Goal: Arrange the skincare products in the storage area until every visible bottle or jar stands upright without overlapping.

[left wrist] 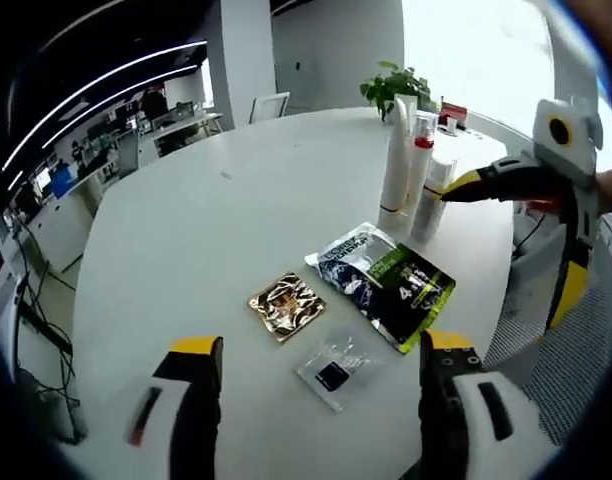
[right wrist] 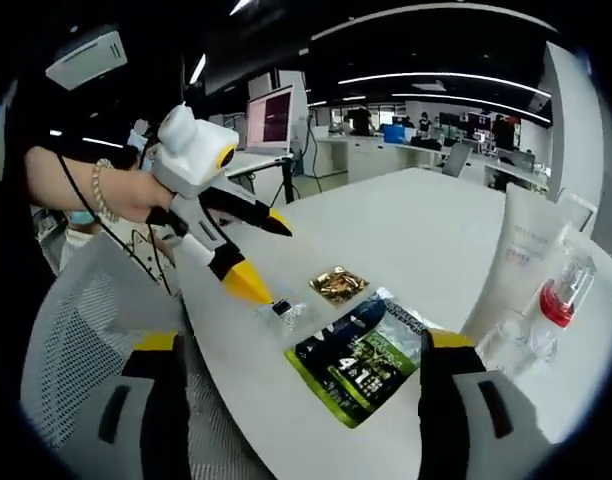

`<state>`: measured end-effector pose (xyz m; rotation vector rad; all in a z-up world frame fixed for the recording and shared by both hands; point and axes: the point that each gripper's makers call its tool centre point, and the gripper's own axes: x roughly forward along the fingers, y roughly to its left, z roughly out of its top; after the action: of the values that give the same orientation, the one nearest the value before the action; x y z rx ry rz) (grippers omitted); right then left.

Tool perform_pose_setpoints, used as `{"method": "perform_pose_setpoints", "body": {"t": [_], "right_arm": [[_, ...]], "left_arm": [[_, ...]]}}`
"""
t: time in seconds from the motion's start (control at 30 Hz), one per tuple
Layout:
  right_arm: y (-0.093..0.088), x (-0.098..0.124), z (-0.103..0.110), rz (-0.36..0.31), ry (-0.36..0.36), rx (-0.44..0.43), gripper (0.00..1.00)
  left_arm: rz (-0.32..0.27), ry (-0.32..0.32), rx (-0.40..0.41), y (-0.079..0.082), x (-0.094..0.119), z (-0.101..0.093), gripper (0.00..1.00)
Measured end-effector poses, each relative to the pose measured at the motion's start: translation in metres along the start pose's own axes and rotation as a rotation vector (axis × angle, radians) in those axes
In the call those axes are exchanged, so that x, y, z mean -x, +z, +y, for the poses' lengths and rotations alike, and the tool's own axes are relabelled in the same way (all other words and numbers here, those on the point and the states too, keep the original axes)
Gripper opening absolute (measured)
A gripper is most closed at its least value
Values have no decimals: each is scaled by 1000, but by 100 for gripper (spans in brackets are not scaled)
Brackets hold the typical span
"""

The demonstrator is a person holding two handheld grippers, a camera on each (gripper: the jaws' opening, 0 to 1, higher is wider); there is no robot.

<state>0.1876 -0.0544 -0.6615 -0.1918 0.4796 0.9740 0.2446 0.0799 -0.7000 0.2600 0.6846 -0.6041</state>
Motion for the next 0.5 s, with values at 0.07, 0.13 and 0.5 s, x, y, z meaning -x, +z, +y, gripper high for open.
{"method": "perform_pose_setpoints", "body": {"t": [0.07,0.13,0.5], "right_arm": [[2,10,-3,-19,-20,-42,97],[2,20,-8,-36,-48,-54,98],[-12,69,-46,-54,-226,-113,99]], "left_arm": [[-5,8,11,0,8,-4,88],[-6,17,25,-3,14,-5,90],[-45,54,102,-4,44,-10,98]]}}
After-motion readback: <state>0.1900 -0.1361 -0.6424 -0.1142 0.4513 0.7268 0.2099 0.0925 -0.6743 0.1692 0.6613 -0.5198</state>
